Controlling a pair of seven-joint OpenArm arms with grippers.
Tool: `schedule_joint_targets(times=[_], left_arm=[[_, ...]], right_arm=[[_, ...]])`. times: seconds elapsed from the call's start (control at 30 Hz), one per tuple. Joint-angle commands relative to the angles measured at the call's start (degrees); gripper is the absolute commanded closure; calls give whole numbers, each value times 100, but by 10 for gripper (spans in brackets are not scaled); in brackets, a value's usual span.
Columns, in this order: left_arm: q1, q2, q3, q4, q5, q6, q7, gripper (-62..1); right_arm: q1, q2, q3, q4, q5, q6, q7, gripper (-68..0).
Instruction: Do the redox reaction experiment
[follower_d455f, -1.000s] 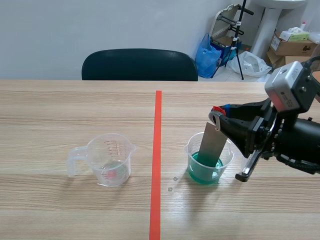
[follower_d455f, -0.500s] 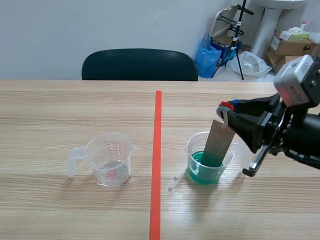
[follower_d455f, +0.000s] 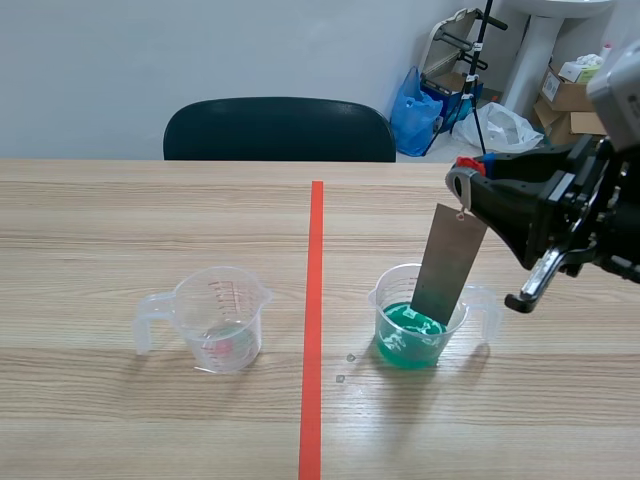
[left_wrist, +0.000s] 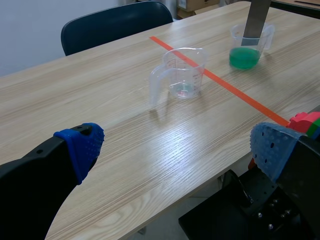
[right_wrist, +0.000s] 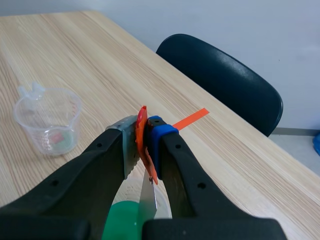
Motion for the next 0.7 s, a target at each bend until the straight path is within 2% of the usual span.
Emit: schedule_joint_targets(times=[0.0,0.67], left_arm=[[7,-2,-15,39,-39,-35,-116,-623],[7,-2,-15,39,-39,-35,-116,-623]], right_arm=[[50,61,111,168,168,-35,-7,-6],[52,61,289,1091,743,9,-946,-6]])
